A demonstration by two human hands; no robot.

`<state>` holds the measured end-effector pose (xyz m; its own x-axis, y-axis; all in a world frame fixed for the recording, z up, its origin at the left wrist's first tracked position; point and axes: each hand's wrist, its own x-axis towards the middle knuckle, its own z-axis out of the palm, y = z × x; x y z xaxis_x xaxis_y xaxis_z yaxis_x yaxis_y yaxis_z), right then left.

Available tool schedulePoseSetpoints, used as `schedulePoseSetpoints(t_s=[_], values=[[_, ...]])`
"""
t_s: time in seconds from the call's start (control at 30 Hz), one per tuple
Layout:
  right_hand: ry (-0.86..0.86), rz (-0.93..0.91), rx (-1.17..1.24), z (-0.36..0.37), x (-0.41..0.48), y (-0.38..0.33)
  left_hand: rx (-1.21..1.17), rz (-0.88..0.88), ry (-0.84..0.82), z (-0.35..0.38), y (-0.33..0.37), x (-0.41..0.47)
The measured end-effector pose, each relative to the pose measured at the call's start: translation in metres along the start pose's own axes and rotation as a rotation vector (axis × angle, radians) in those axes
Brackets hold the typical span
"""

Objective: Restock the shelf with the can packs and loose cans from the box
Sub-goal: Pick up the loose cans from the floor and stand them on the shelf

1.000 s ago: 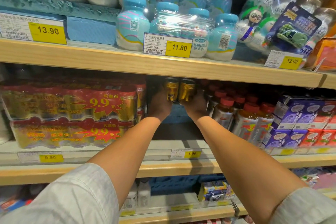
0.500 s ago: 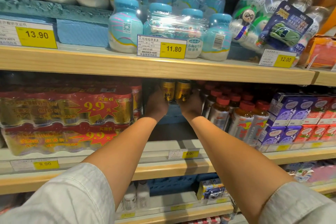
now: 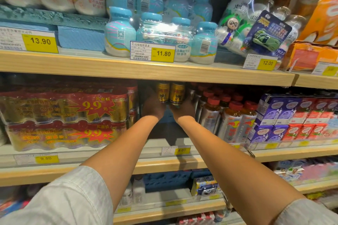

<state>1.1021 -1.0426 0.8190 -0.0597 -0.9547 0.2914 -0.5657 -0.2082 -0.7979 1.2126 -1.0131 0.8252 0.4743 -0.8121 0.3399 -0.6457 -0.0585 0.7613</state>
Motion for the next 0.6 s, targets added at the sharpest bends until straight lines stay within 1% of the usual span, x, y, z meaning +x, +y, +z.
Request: schedulePoseSetpoints(t_s=[0.1, 0.2, 0.3, 0.37, 0.43, 0.5, 0.6], values=[[-0.024, -0.016, -0.025, -0.007, -0.015, -0.002, 0.049, -0.072, -0.004, -0.008, 0.008, -0.019], [-0.075, 0.032, -0.018, -0.017, -0.041, -0.004, 0.168, -0.108, -0.040, -0.013, 0.018, -0.045], [-0.147, 0.059, -0.024, -0.033, -0.069, -0.003, 0.124, -0.203, -0.029, -0.022, 0.024, -0.078], [-0.157, 0.037, 0.043, -0.047, -0.091, -0.005, 0.142, -0.185, -0.003, -0.029, 0.030, -0.104], [-0.189, 0.016, 0.093, -0.062, -0.110, -0.007, 0.123, -0.166, 0.066, -0.032, 0.036, -0.125], [-0.233, -0.008, 0.180, -0.074, -0.128, -0.002, 0.064, -0.151, 0.100, -0.032, 0.041, -0.146], [-0.303, -0.037, 0.318, -0.092, -0.153, 0.020, -0.046, -0.100, 0.098, -0.026, 0.043, -0.188]])
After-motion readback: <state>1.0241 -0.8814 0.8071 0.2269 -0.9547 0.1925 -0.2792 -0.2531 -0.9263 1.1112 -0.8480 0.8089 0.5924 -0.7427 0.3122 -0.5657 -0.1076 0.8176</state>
